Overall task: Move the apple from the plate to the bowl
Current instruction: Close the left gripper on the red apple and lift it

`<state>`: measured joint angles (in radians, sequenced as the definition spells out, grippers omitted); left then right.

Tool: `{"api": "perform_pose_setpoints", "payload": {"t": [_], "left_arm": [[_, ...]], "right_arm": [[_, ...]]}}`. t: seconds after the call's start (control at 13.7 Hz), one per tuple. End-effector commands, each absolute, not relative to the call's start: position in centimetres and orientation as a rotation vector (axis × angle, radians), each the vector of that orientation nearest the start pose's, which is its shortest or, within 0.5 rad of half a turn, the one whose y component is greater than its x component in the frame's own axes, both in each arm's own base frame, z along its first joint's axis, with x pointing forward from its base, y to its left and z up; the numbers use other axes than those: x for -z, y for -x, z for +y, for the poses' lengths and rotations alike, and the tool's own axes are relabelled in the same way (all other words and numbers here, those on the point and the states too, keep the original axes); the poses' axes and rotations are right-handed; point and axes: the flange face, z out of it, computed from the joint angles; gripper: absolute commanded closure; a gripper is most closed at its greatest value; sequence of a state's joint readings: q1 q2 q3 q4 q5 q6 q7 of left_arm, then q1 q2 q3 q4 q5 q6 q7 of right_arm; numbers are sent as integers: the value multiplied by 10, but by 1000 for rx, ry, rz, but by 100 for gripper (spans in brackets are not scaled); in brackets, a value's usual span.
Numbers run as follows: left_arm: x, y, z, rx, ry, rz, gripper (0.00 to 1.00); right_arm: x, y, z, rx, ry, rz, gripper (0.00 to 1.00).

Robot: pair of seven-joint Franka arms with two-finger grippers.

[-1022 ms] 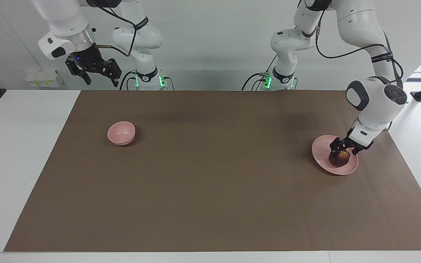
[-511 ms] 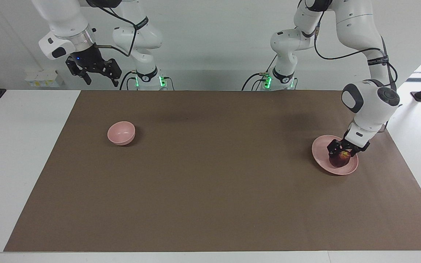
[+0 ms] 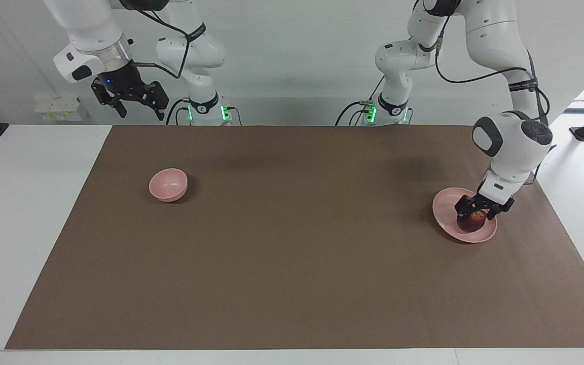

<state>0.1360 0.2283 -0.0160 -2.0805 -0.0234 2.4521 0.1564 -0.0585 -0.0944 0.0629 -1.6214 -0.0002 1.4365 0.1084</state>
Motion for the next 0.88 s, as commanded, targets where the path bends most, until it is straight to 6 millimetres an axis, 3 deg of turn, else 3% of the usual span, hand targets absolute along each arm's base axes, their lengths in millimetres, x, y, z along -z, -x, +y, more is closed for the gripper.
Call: {"api": "perform_pose_setpoints", "payload": {"t": [0.0, 0.22, 0.29, 0.36, 0.44, 0.51, 0.58, 0.8], "left_arm": [[-326, -587, 68, 262, 3131, 6, 0], [-326, -588, 67, 262, 3131, 11, 0], [-326, -588, 66, 260, 3132, 18, 5], [-325, -587, 66, 251, 3133, 20, 15], [-325, -587, 65, 241, 3135, 13, 45], [-324, -586, 64, 232, 3137, 18, 87], [-324, -585, 64, 220, 3138, 28, 100], [-325, -585, 64, 208, 3140, 43, 100]], "right_arm": [[-642, -506, 4, -109, 3148, 132, 0], [-642, -508, 8, -96, 3148, 124, 0], [-642, -508, 8, -94, 3148, 127, 0], [-643, -508, 5, -92, 3148, 134, 0], [-643, -508, 5, -92, 3148, 136, 0], [-643, -508, 7, -91, 3148, 144, 0], [-643, -508, 9, -91, 3147, 168, 0], [-643, -508, 8, -91, 3145, 182, 0]]}}
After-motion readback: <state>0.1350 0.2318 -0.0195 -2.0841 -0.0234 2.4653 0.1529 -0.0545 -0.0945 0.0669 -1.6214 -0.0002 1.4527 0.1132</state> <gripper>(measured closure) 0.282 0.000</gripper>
